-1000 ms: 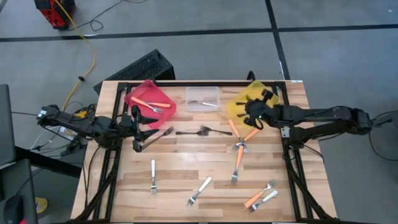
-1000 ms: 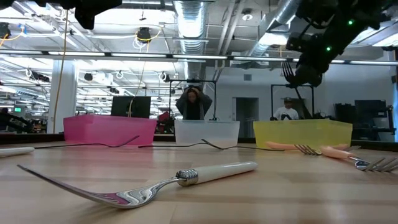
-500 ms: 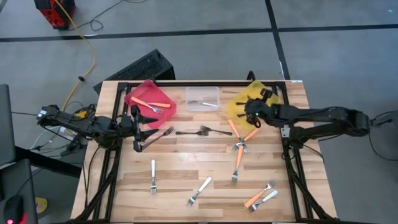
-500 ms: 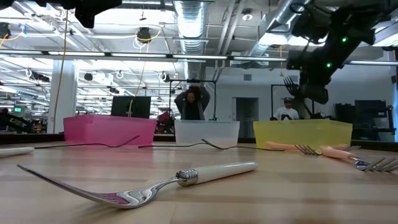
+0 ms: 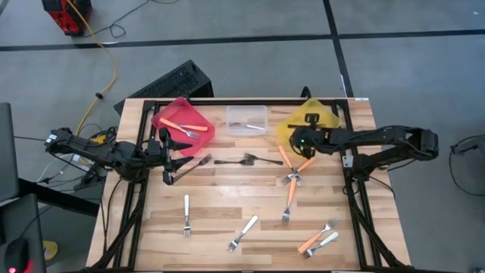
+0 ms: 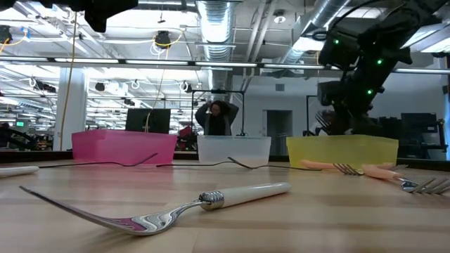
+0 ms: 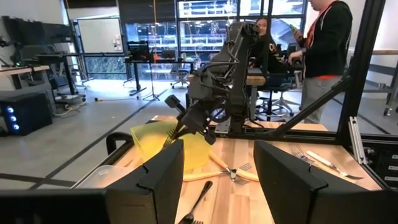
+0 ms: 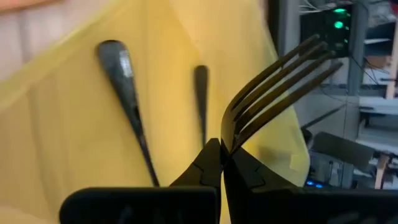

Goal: Sort silverware by color (type)
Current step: Put the black fork into the yellow bin, then put the orange fork into the red bin

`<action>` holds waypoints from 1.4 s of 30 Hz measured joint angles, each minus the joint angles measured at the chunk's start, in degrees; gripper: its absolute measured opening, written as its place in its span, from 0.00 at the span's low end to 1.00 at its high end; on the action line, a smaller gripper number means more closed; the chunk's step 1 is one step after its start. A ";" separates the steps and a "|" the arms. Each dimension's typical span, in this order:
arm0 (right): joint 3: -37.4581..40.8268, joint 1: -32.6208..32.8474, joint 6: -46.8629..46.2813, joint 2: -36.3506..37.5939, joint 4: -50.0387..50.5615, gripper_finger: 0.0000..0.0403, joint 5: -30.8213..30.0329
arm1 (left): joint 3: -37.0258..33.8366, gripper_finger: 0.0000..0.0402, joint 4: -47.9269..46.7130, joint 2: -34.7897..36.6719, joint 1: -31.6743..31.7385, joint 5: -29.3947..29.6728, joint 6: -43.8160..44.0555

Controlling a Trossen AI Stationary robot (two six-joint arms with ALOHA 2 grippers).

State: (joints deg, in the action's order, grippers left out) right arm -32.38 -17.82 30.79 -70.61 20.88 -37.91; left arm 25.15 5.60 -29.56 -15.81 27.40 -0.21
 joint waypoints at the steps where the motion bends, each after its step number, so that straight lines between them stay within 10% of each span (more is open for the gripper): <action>1: 0.00 0.00 0.36 -0.55 -0.21 0.06 0.28 | 0.00 0.45 -0.13 0.00 0.00 0.02 0.00; 28: 0.04 -4.87 -2.49 -2.87 -0.15 0.14 9.76 | 0.00 0.45 -0.16 0.00 0.00 0.31 0.91; 42: -2.14 -4.76 -5.67 -1.21 -0.55 0.38 10.66 | 0.23 0.45 1.38 0.50 0.01 4.78 5.98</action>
State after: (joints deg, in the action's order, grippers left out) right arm -34.52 -22.59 25.12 -71.82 20.34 -27.25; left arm 25.38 6.97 -29.06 -15.80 32.18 5.77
